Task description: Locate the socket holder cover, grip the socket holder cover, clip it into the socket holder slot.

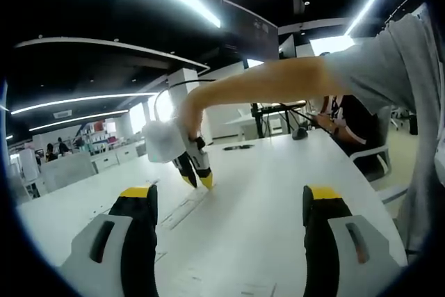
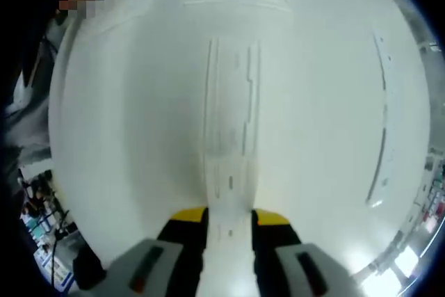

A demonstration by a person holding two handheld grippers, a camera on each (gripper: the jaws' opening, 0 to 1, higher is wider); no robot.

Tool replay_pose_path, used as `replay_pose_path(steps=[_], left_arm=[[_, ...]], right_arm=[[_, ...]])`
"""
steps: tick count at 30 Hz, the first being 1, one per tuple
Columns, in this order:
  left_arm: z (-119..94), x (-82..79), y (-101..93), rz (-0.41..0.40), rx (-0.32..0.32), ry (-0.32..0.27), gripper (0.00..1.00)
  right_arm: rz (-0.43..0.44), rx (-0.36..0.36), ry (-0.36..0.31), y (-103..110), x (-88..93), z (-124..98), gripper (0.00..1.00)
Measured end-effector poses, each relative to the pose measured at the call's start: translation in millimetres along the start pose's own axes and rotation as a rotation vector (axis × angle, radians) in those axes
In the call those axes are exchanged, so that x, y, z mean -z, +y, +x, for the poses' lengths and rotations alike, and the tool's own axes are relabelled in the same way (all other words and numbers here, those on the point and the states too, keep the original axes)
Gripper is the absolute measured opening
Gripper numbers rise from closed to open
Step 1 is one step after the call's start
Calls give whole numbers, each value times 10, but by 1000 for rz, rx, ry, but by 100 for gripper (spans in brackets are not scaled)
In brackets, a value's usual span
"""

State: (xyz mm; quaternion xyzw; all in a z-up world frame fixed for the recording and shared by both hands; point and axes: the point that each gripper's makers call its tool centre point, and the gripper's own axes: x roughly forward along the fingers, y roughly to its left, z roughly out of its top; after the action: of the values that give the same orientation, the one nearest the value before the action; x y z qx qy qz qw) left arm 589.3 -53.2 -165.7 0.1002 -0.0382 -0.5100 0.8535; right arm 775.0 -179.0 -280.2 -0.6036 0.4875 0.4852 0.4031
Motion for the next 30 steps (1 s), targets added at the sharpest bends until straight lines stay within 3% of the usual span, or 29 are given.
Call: replay_pose_path(steps=[10,15,30], left_arm=[[4,21,-26,-4,4,4,84],[5,33,-23,-4,1,6,84],[14,41,-38,3,9,11,84]], right_arm=[[22,-12,9,18,10,7,26],[19,-7,53,-43,80,34,26],[10,-22,62,23,31,16,26]])
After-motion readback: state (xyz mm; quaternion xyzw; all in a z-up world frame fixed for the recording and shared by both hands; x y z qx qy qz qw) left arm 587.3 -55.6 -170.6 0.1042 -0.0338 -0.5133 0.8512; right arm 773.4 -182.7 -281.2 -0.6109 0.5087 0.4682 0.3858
